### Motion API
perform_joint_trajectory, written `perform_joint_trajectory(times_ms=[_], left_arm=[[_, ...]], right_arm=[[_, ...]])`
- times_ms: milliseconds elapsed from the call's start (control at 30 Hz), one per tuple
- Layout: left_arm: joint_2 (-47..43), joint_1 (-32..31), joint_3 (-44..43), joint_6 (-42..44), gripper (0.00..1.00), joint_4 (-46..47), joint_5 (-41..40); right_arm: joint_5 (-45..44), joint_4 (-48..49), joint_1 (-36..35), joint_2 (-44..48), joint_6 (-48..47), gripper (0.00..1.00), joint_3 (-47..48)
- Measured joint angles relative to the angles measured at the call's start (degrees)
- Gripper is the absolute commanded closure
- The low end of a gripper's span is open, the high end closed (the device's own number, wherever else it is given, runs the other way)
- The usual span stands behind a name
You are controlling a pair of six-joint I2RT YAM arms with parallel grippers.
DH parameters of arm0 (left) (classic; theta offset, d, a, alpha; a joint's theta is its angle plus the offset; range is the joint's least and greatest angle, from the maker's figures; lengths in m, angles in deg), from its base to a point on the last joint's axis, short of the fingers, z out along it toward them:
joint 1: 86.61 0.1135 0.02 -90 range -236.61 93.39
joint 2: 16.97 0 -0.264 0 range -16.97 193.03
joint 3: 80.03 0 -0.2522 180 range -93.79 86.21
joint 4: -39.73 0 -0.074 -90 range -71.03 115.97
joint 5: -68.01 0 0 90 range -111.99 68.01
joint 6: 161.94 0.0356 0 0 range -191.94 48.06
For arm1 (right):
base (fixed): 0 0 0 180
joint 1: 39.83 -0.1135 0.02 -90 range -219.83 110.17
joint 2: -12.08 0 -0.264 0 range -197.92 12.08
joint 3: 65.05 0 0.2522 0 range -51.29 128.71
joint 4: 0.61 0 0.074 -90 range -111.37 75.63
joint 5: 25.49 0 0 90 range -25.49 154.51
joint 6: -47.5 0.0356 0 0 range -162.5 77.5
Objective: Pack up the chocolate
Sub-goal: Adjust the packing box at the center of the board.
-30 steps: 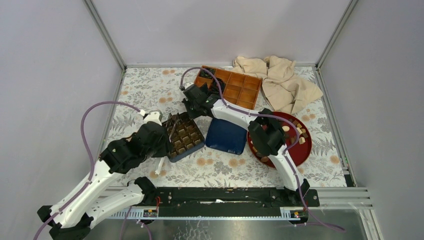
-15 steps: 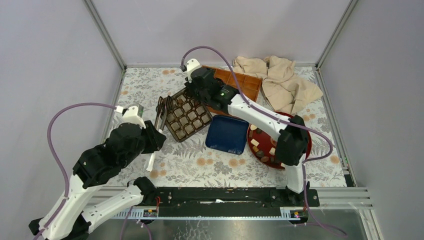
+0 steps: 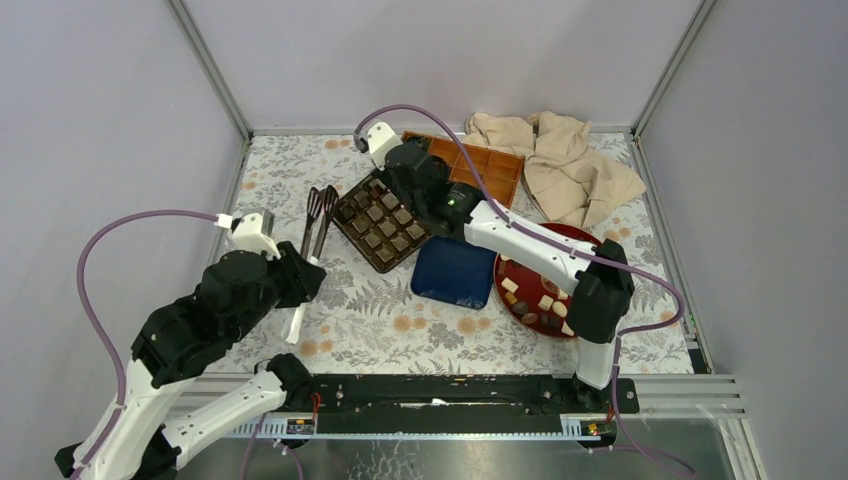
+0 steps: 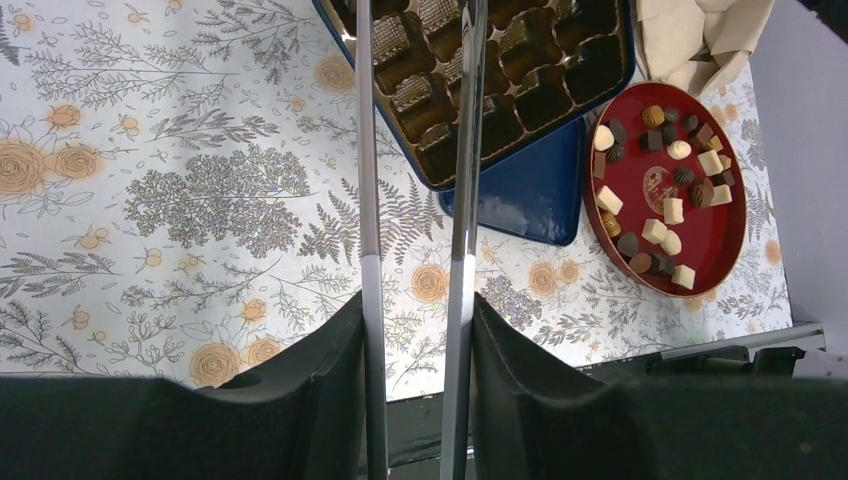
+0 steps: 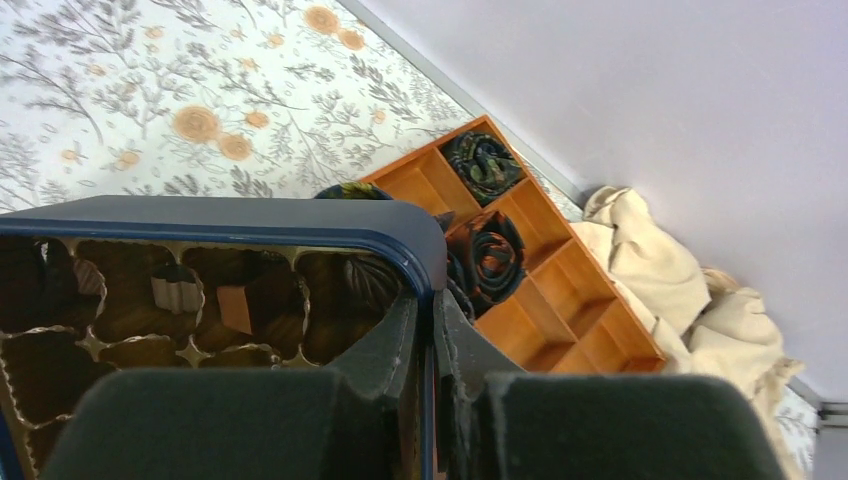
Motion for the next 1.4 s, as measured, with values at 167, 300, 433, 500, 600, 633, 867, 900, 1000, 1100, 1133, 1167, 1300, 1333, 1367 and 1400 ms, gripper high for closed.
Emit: perform_joint_trajectory(times_ms=[167,300,433,500,600,633,867,900,1000,1100,1133,1167,1300,1333,1367,1400], left_arm=[[-0.3,0.0,-0.2,0.2,1.0,0.0,0.0],[-0.3,0.0,-0.2,0.3,1.0,0.0,0.0],[-0.3,0.0,-0.2,0.4,1.0,0.0,0.1],[-0.3,0.0,-0.2,0.4,1.0,0.0,0.3],[-0.3,0.0,-0.2,0.4,1.0,0.0,0.9],[-0.3,0.0,-0.2,0.4,1.0,0.0,1.2],[-0.5,0.0,1.2,0.4,1.0,0.1,3.0],[-0.7,0.0,1.7,0.4,1.0,0.1,3.3],[-1.1,0.0,3.2,0.3,1.0,0.1,4.2],[-1.4,0.0,4.7,-0.1,1.0,0.1,5.0],[-1.5,0.0,5.3,-0.3,1.0,0.1,5.2],[-1.5,0.0,5.8,-0.4,1.0,0.1,5.2],[-1.4,0.0,7.6,-0.7,1.0,0.2,5.7],[-1.3,0.0,8.0,-0.7,1.0,0.2,5.8],[-1.2,0.0,8.6,-0.8,1.0,0.2,5.9],[-1.0,0.0,8.9,-0.9,1.0,0.2,6.0]], right_arm=[[-1.9,1.2,-0.1,0.1,-2.3,1.0,-1.1],[-2.6,1.3,-0.3,0.9,-2.7,1.0,-1.3],[-2.7,1.4,-0.4,2.0,-2.5,0.99,-1.3],[-2.4,1.2,-0.4,2.1,-1.7,0.99,-1.3],[-0.5,-0.3,-0.4,2.1,1.1,0.99,-1.3],[0.4,-0.9,-0.4,2.1,2.3,0.99,-1.3],[9.4,-4.0,0.2,-2.1,15.0,0.99,0.1],[10.9,-4.5,0.5,-4.0,17.2,0.99,0.8],[13.9,-5.7,1.3,-9.8,22.9,0.98,2.2],[15.3,-7.2,1.9,-14.6,27.2,0.96,2.3],[15.6,-7.7,2.1,-15.8,28.3,0.95,2.3],[15.8,-8.3,2.3,-17.2,29.7,0.94,2.3],[17.3,-9.7,2.8,-19.7,33.6,0.82,2.3],[17.5,-9.9,2.9,-19.8,34.2,0.77,2.3],[17.9,-10.0,3.1,-19.8,35.0,0.69,2.3],[18.5,-9.8,3.2,-19.8,35.6,0.62,2.3]])
